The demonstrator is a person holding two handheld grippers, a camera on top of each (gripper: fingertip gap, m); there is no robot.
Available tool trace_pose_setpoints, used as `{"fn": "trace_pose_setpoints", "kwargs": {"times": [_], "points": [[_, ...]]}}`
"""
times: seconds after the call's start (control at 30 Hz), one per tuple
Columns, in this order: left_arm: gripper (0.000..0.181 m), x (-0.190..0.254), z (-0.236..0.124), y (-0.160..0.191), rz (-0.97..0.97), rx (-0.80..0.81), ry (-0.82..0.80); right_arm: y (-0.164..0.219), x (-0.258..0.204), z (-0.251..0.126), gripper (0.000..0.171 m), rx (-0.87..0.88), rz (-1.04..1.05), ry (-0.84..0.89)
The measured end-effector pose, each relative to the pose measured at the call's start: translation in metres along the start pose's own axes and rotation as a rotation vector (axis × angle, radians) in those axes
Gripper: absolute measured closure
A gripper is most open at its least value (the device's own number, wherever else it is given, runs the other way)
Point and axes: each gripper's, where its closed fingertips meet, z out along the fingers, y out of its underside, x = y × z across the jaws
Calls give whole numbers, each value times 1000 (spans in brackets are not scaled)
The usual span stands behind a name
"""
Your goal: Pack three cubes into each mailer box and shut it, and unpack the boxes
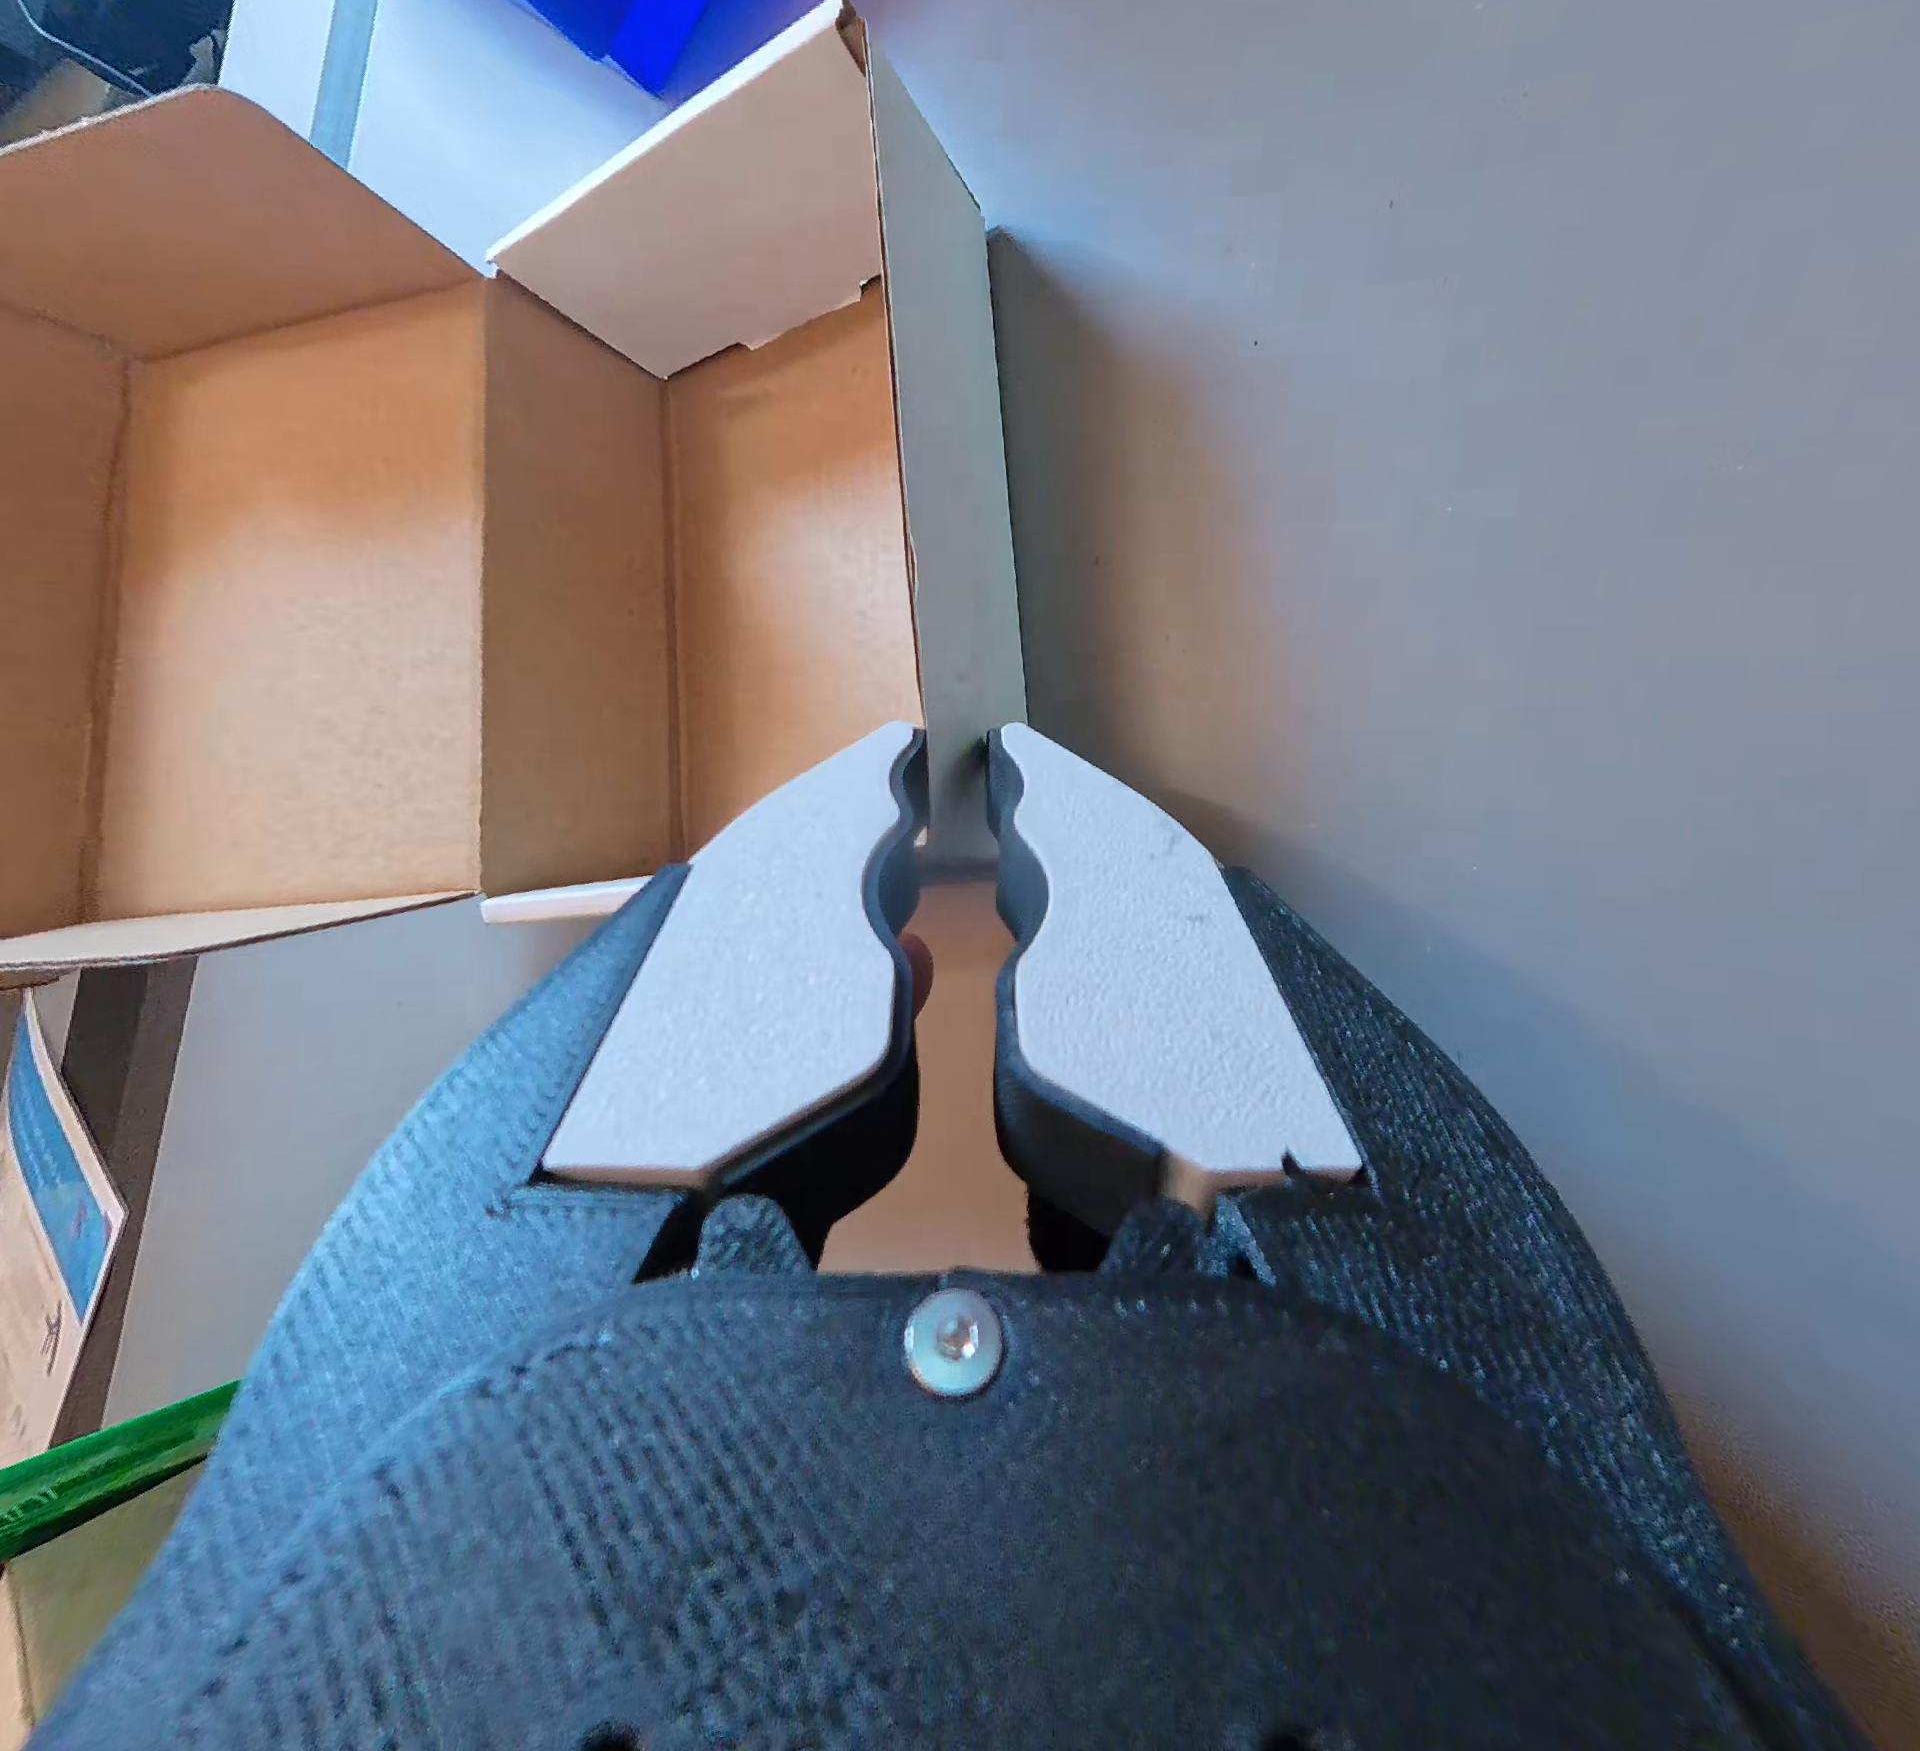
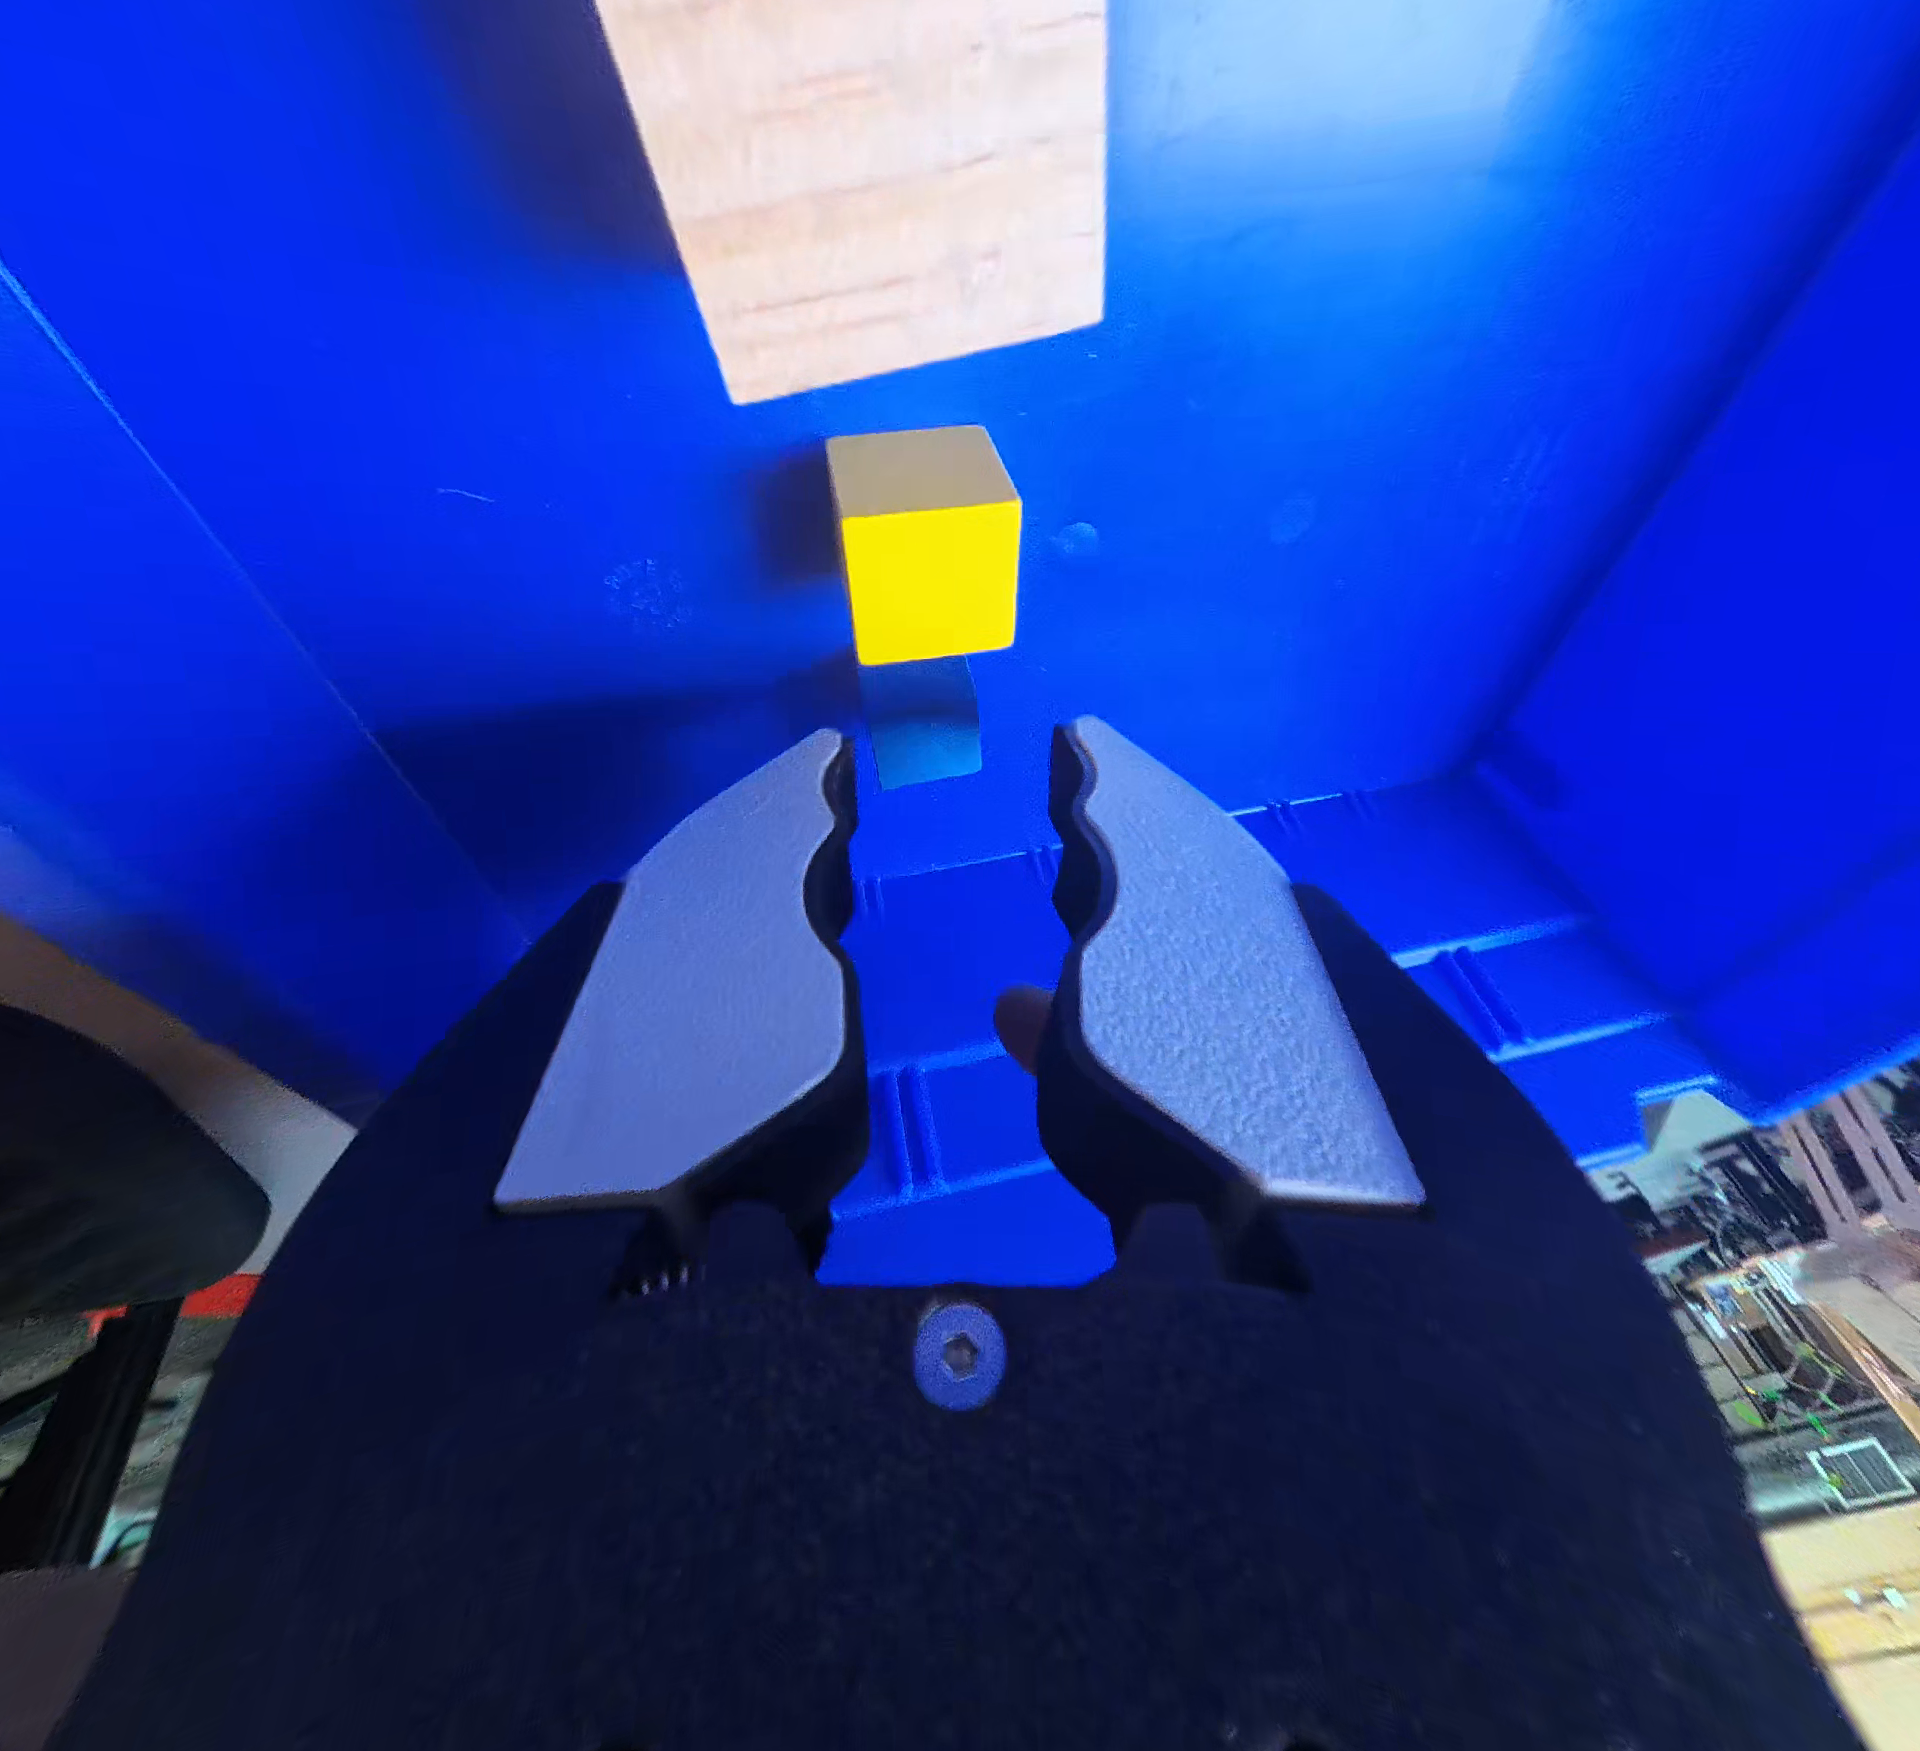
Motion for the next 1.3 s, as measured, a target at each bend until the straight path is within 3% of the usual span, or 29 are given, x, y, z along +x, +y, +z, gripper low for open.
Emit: {"fn": "trace_pose_setpoints", "kwargs": {"times": [0.03,0.17,0.3,0.4,0.47,0.6,0.7,0.8,0.9,1.0,1.1,1.2,1.3], "points": [[171,0,0,0,0,0,0,-1,2,-7,133,26,3,10],[171,0,0,0,1,1,-1,-24,15,-61,132,296,53,128],[171,-1,0,0,10,0,-5,-58,13,-154,137,804,138,352],[170,-3,0,2,24,3,-9,-74,-31,-203,139,1164,107,390],[170,-3,-1,3,42,8,-9,-81,-71,-205,137,1268,74,316],[158,-1,-9,5,66,63,41,-98,-140,-179,133,1358,52,44],[145,-1,-26,-1,-19,191,135,-105,-159,-159,133,1372,65,-77],[145,-20,-56,-12,-244,398,237,-109,-156,-148,133,1377,108,-145],[151,-80,-71,-5,-588,549,148,-114,-155,-148,134,1381,175,-255],[145,-135,-52,30,-1003,549,22,-125,-151,-150,135,1343,240,-284],[135,-149,-29,37,-1260,562,117,-139,-153,-155,135,1307,295,-362],[130,-163,-14,34,-1372,592,133,-150,-156,-158,141,1307,288,-381],[146,-162,-6,22,-1344,602,182,-155,-158,-161,150,1353,252,-311]]}}
